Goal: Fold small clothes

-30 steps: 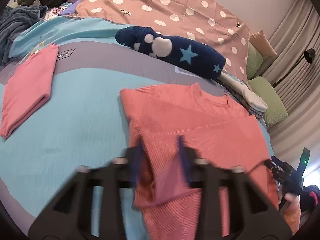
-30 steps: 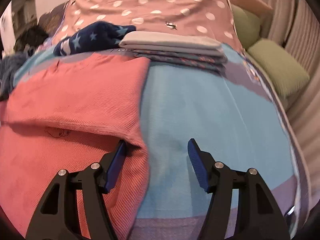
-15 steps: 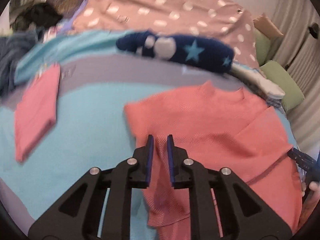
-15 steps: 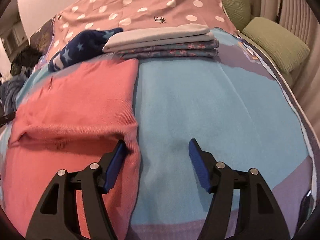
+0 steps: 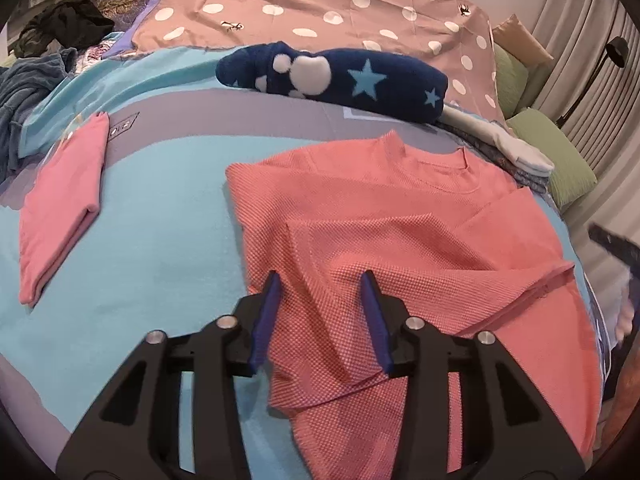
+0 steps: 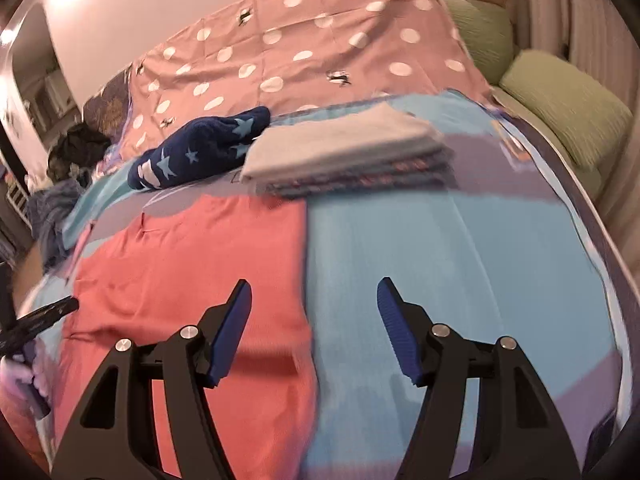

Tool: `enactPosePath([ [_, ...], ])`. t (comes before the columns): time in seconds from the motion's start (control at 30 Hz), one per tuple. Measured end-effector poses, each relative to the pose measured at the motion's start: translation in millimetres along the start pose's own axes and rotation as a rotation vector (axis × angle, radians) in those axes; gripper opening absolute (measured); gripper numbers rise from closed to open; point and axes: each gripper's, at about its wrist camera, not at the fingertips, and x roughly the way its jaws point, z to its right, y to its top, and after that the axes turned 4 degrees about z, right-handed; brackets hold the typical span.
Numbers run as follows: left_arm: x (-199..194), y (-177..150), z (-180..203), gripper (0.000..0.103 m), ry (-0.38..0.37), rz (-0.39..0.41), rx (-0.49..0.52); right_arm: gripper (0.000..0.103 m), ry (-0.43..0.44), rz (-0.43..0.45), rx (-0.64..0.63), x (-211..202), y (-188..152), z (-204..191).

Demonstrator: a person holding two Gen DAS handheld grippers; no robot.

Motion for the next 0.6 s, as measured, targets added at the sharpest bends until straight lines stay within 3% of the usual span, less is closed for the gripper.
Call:
enactPosePath([
  [0.23, 0, 2, 4, 0.028, -0.005, 0.0, 0.013, 0.056, 0.0, -0.107, -0.013, 75, 24, -14],
  [0.27, 1, 3, 4, 0.028, -0.005, 0.0, 0.014, 0.03, 0.026, -0.119, 0.005, 83, 25, -12],
  [0.3, 1, 4, 4, 0.02, -0.007, 0.001, 0.015, 0.005, 0.042, -0.133, 0.022, 88, 26, -10],
  [0.33, 0, 4, 4, 0.008, -0.008, 0.01, 0.017, 0.002, 0.03, -0.118, 0.035, 85, 26, -11],
  [0.37, -4, 5, 5, 0.003, -0.016, 0.029, 0.024, 0.002, 0.024, -0.086, 0.041, 79, 27, -9],
  [0.47, -28, 8, 11, 0.003, -0.047, 0.126, 0.055, 0.002, 0.026, 0.009, 0.102, 58, 33, 8],
  [0.6, -29, 11, 13, 0.003, -0.02, 0.142, 0.081, 0.005, 0.093, -0.061, 0.208, 81, 25, 39],
])
